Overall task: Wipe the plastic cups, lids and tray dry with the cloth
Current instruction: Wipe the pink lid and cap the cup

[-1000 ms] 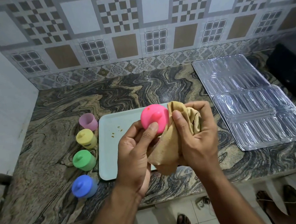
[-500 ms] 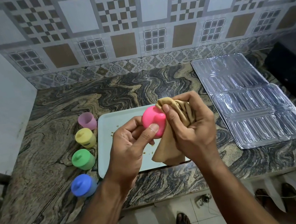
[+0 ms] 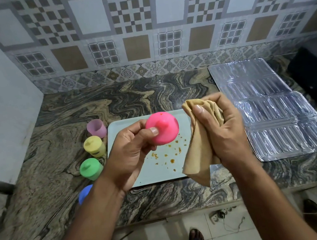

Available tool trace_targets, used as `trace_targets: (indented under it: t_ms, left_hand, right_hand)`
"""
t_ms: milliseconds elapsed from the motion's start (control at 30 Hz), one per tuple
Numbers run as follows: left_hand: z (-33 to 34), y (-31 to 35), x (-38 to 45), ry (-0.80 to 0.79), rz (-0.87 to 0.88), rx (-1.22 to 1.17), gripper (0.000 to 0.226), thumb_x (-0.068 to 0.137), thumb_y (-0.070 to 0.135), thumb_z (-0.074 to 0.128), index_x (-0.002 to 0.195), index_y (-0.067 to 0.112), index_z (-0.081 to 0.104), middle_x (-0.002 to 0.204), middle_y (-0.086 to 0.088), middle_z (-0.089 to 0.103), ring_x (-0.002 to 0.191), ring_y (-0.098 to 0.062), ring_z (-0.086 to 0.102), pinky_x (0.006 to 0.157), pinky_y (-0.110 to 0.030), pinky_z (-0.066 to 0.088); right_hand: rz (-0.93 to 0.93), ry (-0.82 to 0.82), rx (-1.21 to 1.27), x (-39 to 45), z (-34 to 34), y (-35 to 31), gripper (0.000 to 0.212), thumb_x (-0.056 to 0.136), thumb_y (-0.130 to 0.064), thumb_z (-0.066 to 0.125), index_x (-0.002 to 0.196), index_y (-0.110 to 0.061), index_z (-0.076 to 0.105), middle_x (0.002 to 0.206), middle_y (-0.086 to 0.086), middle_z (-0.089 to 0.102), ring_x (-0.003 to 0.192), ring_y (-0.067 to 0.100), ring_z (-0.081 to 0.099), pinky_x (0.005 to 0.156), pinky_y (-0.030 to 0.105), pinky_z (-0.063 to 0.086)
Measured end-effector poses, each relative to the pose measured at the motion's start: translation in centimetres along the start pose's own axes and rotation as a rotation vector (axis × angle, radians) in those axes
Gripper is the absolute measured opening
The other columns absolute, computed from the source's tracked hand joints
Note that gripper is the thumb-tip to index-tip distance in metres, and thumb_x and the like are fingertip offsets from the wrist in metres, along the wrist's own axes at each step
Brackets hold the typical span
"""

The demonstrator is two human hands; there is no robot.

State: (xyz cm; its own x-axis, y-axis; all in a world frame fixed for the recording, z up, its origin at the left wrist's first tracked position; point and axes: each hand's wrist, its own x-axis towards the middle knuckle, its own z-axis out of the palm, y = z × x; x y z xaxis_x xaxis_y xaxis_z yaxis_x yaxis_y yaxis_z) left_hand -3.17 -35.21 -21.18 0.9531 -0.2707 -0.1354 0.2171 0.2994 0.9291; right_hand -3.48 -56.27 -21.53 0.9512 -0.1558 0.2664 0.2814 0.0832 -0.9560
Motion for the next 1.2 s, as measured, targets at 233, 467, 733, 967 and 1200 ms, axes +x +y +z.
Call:
trace_targets:
  t_ms: [233, 467, 733, 967, 1200]
  left_hand:
    - [0.3, -0.4, 0.3, -0.036, -0.030, -0.103, 0.027, 0.075, 0.026, 0.077, 0.101, 0.019, 0.079, 0.094, -0.001, 0.071, 0.083, -0.008, 0.059, 0.074, -0.020, 0.047]
    - [2.4, -2.2, -0.6, 0.117, -0.009, -0.332, 0.040, 0.081, 0.014, 0.079, 0.121, 0.017, 0.073, 0.119, -0.016, 0.072, 0.099, -0.022, 0.065, 0.090, -0.034, 0.053]
    - [2.8, -2.0, -0.9, 0.151, 0.170, -0.120, 0.034, 0.092, 0.007, 0.070, 0.126, 0.007, 0.067, 0.108, -0.005, 0.080, 0.095, -0.008, 0.073, 0.084, -0.018, 0.054]
    - [0.2, -1.6, -1.2, -0.019, 0.215, 0.134, 0.030, 0.092, 0.007, 0.065, 0.122, 0.003, 0.069, 0.110, -0.016, 0.078, 0.105, -0.022, 0.073, 0.096, -0.032, 0.057]
    - [-0.5, -2.4, -1.6, 0.059, 0.169, -0.043, 0.027, 0.086, 0.013, 0.071, 0.113, 0.010, 0.075, 0.105, -0.008, 0.078, 0.097, -0.011, 0.070, 0.085, -0.019, 0.053]
  right_hand:
    - [-0.029, -0.027, 0.026, -1.6, 2.6, 0.3, 0.014, 0.097, -0.010, 0.070, 0.103, -0.013, 0.058, 0.084, -0.011, 0.064, 0.074, 0.002, 0.058, 0.071, 0.016, 0.051]
    - [-0.151, 0.203, -0.125, -2.8, 4.1, 0.8, 0.015, 0.098, -0.019, 0.075, 0.103, -0.020, 0.061, 0.091, 0.000, 0.070, 0.078, 0.016, 0.068, 0.070, 0.035, 0.058]
    - [-0.408, 0.092, -0.431, -2.2, 3.3, 0.7, 0.021, 0.091, -0.006, 0.070, 0.108, -0.019, 0.069, 0.099, 0.001, 0.062, 0.092, 0.017, 0.062, 0.084, 0.020, 0.046]
    - [-0.345, -0.042, -0.464, 0.0, 1.8, 1.0, 0.015, 0.087, 0.001, 0.076, 0.100, -0.008, 0.074, 0.096, 0.005, 0.067, 0.090, 0.022, 0.066, 0.081, 0.032, 0.053]
    - [-0.090, 0.006, -0.048, 0.6, 1.5, 0.6, 0.010, 0.096, -0.006, 0.073, 0.100, -0.011, 0.066, 0.087, -0.013, 0.076, 0.080, 0.000, 0.068, 0.076, 0.016, 0.053]
